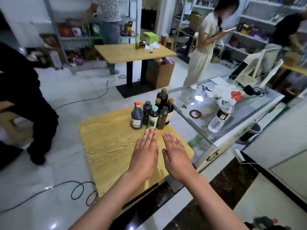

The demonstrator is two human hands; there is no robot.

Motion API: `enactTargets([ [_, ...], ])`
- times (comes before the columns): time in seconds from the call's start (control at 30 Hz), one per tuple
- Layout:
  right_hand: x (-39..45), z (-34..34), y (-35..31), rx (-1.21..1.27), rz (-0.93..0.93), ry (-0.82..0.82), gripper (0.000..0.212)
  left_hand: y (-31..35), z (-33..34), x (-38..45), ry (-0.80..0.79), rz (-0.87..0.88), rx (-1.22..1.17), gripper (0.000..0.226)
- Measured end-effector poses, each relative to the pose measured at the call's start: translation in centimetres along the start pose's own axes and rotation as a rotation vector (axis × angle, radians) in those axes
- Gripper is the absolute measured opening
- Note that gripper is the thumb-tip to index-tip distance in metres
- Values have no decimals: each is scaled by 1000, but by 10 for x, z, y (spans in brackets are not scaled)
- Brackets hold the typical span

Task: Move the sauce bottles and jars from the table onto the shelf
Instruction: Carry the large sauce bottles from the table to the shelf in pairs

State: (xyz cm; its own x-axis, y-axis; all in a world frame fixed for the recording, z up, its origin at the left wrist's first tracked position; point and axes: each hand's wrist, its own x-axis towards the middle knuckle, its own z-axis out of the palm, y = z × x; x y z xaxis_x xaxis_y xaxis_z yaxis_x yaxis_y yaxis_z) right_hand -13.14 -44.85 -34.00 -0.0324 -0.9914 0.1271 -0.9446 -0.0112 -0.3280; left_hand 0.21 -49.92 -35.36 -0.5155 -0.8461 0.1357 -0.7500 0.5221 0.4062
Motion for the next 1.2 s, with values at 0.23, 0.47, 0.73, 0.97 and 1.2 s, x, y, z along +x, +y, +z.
enactTargets([
  [0.23,71,32,9,124,46,-55,55,-43,9,34,-13,-101,-91,56],
  [0.47,161,66,34,439,248,-45,51,-88,20,116,-22,-211,-172,54],
  [0.73,270,99,95,559,465,83,49,-138,42,237,7,-522,-433,68],
  [0.97,323,125,127,461,474,14,54,-176,76,309,-32,-389,-316,84],
  [1.2,329,139,140,294,420,-29,51,-192,94,337,-58,-198,43,39],
])
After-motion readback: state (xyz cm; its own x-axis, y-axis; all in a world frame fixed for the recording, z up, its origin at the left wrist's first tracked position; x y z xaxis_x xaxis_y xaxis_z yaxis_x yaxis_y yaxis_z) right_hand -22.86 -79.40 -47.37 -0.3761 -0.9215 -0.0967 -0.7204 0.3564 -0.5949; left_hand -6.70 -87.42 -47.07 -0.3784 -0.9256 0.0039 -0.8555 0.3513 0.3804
